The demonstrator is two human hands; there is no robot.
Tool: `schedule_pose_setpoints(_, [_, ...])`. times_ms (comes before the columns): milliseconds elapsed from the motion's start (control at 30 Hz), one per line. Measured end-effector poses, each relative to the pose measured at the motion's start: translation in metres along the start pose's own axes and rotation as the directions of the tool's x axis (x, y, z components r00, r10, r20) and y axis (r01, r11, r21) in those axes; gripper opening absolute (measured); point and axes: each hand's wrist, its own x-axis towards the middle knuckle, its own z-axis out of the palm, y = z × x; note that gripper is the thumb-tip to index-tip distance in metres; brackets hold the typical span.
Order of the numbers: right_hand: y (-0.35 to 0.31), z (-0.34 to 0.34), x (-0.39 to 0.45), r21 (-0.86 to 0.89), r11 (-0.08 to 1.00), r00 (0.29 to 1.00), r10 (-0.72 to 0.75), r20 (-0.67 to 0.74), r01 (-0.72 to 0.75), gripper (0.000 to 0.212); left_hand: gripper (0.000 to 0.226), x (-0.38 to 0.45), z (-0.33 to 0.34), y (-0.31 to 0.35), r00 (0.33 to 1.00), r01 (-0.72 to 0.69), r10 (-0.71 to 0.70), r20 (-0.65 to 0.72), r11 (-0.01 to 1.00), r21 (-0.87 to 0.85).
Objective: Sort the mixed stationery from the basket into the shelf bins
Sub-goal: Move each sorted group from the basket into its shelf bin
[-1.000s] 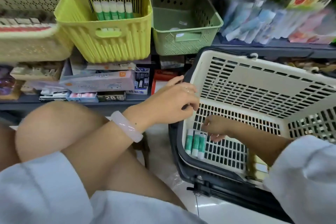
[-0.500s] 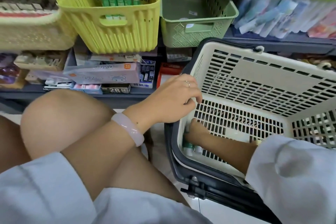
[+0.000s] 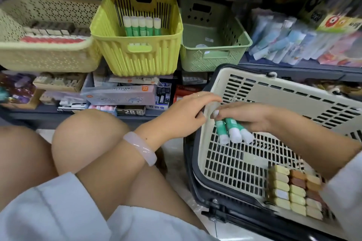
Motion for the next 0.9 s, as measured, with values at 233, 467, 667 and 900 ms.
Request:
schedule_pose_setpoints(233, [-0.085, 0.041, -0.024, 0.546, 0.826, 0.970, -0.224, 0.091, 0.139, 0.023, 0.090, -0.017, -0.045, 0.009, 0.978, -0.114, 0.136, -0.158, 0.984, 0.140])
schedule_pose_setpoints(467, [-0.141, 0.106, -0.012, 0.710, 0.703, 0.980, -0.166, 0.110, 0.040, 0.037, 0.073, -0.046, -0.093, -0.030, 0.902, -0.157, 0.115, -0.416, 0.985, -0.069])
schedule_pose_setpoints(667, [-0.179, 0.124, 0.005, 0.692, 0.712, 0.982, -0.189, 0.025, 0.119, 0.017, 0.070, -0.051, -0.113, -0.046, 0.809, -0.228, 0.132, -0.573, 0.969, -0.098])
schedule_pose_setpoints(900, [-0.214, 0.130, 0.010, 0.896, 0.416, 0.929, -0.247, 0.277, -0.157, 0.040, 0.039, -0.037, -0.144, -0.049, 0.696, -0.191, 0.321, -0.642, 0.945, 0.266])
